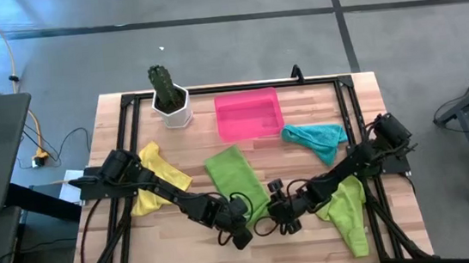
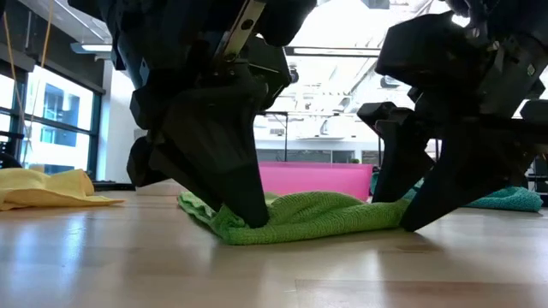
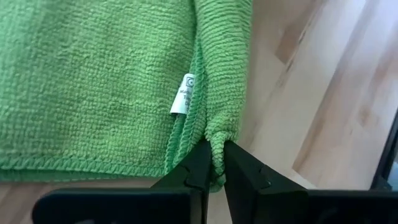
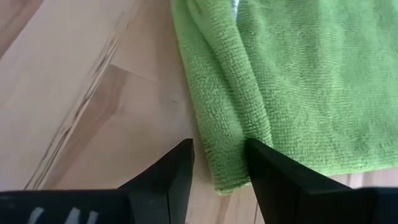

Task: Roll microfiber towels into tight, uniform cylinder then place into a basket
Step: Roll the green microfiber cloth

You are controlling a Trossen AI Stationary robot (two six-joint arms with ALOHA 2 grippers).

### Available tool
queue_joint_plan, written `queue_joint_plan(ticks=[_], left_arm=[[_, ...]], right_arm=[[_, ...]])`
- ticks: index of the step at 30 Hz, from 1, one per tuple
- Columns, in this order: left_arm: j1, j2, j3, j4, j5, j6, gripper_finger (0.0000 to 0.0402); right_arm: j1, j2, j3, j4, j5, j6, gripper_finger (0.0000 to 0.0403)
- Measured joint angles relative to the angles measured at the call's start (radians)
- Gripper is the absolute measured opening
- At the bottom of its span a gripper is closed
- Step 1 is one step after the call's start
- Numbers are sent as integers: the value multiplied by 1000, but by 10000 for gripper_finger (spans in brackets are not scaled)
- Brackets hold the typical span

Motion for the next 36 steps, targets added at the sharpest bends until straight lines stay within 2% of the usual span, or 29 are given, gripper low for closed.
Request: queue_joint_plan(ticks=[3, 10, 22, 28, 32, 36], left_arm=[[0, 0, 0, 11, 4, 28, 28], [0, 0, 0, 16, 20, 239, 38], [15, -29, 1, -2, -1, 441, 131], [20, -124, 2, 1, -1, 542, 144], [-8, -138, 3, 2, -50, 595, 145], [-42, -106, 3, 9, -156, 655, 145]], right_arm=[[0, 1, 0, -1, 0, 24, 151], [0, 2, 0, -11, -1, 80, 151], [-1, 3, 0, -18, -25, 121, 151], [-7, 3, 0, -22, -37, 177, 151], [-18, 4, 0, -21, -42, 225, 151], [-28, 4, -1, -20, -51, 242, 151]])
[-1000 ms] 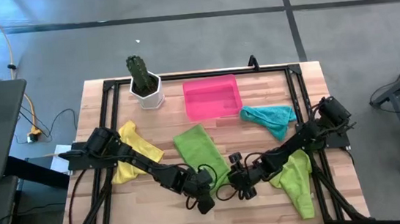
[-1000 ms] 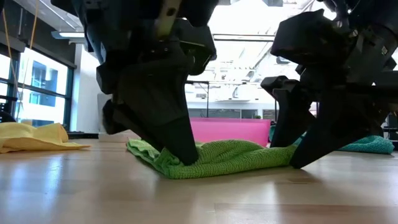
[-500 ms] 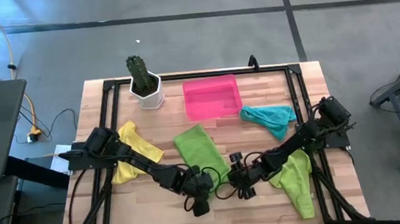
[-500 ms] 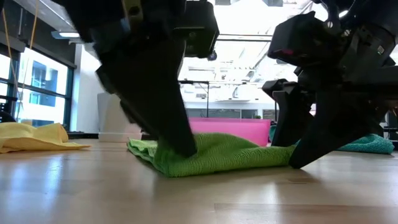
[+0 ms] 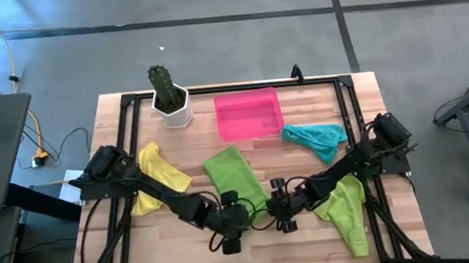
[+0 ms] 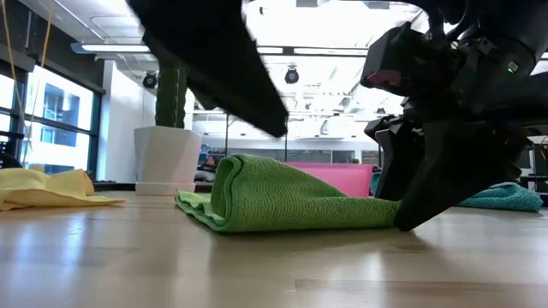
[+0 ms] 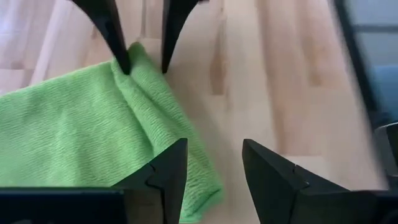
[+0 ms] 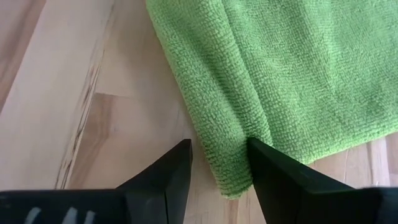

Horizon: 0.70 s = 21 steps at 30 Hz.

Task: Roll microfiber towels into tight, uniform cylinder then place into a basket
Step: Roll the green microfiber cloth

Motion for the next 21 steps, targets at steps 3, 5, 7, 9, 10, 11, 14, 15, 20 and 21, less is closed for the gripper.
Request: queue_joint_plan(ticks=[3, 5, 7, 9, 10, 11, 14, 15, 20, 21], left_arm=[[-14, 34, 0, 5, -60, 10, 145], [-18, 57, 0, 3, -63, -5, 145], [-20, 76, 0, 3, -58, -34, 145], [-20, 88, 0, 1, -57, -56, 145], [-20, 93, 0, 1, -57, -66, 145], [-20, 99, 0, 2, -57, -78, 145], [-20, 104, 0, -6, -46, -104, 145], [-20, 104, 0, -5, -41, -106, 145], [-21, 133, 2, -1, -36, -112, 145], [-22, 140, 4, 3, -41, -116, 145]], right_arm=[[-4, 0, -1, 6, -3, 0, 151], [-4, 1, -1, 7, -3, 1, 151], [-4, 1, -1, 7, -3, 1, 151], [-4, 1, -1, 10, -3, 1, 151], [-4, 1, -1, 10, -3, 1, 151], [-4, 1, -1, 11, -3, 1, 151], [-4, 1, -1, 13, -3, 1, 151], [-4, 1, -1, 13, -3, 1, 151], [-4, 1, -1, 18, -2, 2, 151], [-4, 1, -1, 19, -2, 7, 151]])
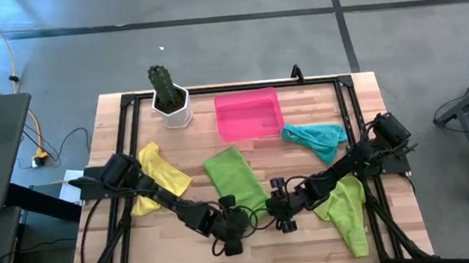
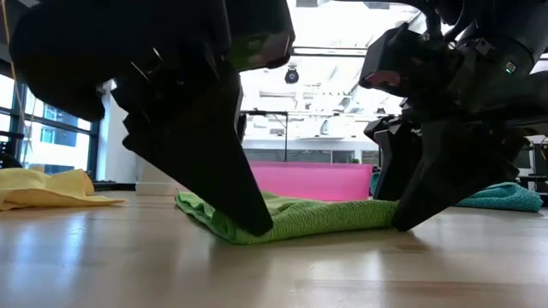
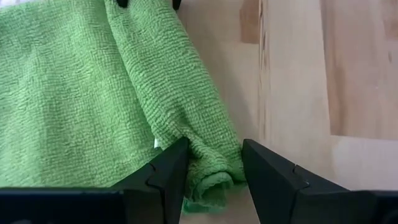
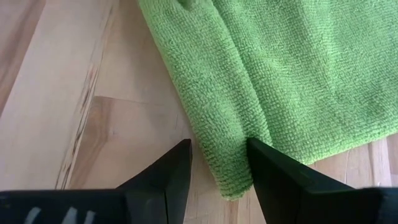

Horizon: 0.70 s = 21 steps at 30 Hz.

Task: Roll microfiber towels into tight, uniform cylinder then place into a basket
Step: Roll the green microfiber cloth

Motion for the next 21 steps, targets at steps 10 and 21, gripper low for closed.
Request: queue_joint_plan(ticks=[10, 21], left_arm=[[-16, 21, 0, -6, -32, -18, 145], [-12, 20, 0, -41, -13, -163, 19]], right_arm=[[0, 0, -1, 13, 3, 12, 151], [-1, 1, -1, 23, 4, 13, 151]])
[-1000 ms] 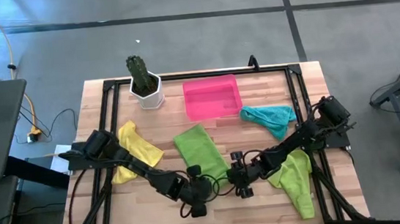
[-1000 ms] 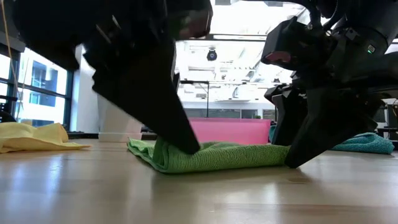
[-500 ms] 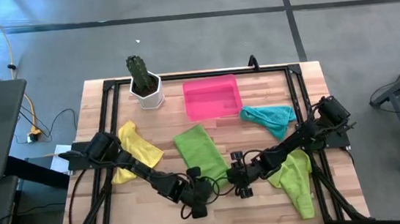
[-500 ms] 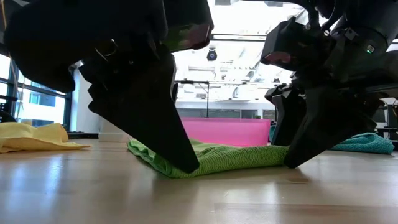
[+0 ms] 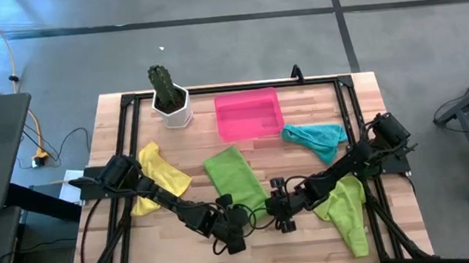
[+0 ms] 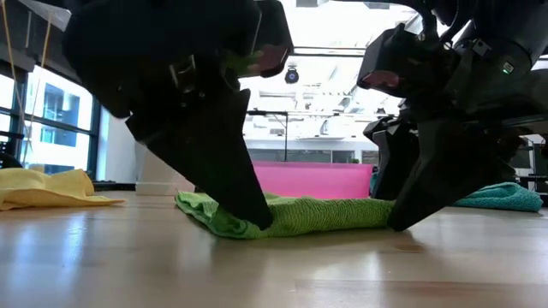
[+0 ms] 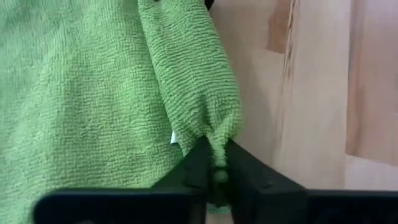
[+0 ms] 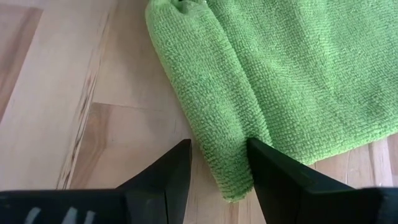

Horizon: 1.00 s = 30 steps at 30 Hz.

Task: Roll microfiber towels into tight, uniform cylinder then place into a basket
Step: Roll the green microfiber cloth

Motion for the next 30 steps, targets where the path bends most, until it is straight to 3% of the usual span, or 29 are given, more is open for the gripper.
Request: queue_joint_plan(ticks=[4, 12, 21, 30], left_arm=[[1, 0, -1, 50, 92, -56, 18], [13, 4, -4, 168, 272, -196, 5], [7, -17, -22, 163, 257, -217, 6], [-54, -153, -223, 194, 44, -322, 6]], right_arm=[[-1, -1, 0, 6, -12, 6, 151], [-23, -6, 17, 6, -207, 19, 151], [-34, -7, 17, 24, -267, 169, 151], [-64, -5, 15, 146, -176, 52, 151]])
